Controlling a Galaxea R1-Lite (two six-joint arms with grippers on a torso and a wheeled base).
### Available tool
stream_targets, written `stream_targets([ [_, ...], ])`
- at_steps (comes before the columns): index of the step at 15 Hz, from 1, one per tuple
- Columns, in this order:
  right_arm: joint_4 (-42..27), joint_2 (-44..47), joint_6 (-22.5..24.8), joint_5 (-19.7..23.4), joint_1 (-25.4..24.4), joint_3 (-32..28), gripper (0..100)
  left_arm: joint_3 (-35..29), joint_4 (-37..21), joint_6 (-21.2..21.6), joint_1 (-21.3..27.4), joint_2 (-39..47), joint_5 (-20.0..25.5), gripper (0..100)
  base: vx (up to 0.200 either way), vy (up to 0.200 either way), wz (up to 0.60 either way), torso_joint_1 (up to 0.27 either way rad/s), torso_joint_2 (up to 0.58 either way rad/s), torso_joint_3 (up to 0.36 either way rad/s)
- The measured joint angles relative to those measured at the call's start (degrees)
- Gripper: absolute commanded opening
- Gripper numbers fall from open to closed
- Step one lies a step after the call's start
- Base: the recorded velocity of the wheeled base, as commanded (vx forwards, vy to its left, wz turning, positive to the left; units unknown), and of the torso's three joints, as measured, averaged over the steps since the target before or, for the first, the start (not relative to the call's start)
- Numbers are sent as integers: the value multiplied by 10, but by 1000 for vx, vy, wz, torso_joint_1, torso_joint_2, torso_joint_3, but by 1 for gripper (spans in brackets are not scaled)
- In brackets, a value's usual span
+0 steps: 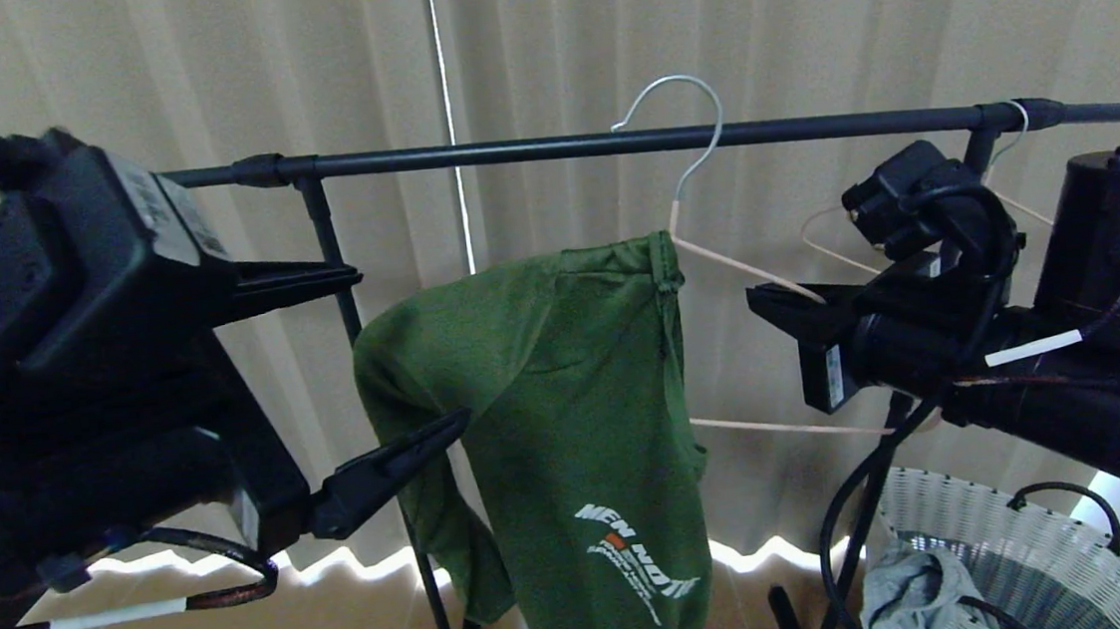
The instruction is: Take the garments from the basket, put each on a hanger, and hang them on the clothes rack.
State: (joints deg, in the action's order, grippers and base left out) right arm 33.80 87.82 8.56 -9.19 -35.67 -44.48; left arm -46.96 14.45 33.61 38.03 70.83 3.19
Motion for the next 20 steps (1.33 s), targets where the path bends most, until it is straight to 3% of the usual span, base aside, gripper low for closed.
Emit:
stream_targets([
  [5, 7, 0, 1, 4, -1, 14, 0, -70, 2, 47, -10, 90, 10, 100, 0, 0, 0, 0, 0, 0],
  [8, 6, 0, 0, 5, -17, 20, 0, -96, 2, 51, -13, 128, 9, 100, 0, 0, 0, 0, 0, 0],
  [16, 6, -3, 0, 6, -45, 23, 0, -91, 2, 51, -33, 156, 9, 100, 0, 0, 0, 0, 0, 0],
  [17, 6, -3, 0, 6, -46, 23, 0, -87, 3, 51, -33, 156, 9, 0, 0, 0, 0, 0, 0, 0],
  [20, 7, -4, -1, 7, -47, 23, 0, -79, 3, 51, -33, 155, 9, 0, 0, 0, 0, 0, 0, 0],
])
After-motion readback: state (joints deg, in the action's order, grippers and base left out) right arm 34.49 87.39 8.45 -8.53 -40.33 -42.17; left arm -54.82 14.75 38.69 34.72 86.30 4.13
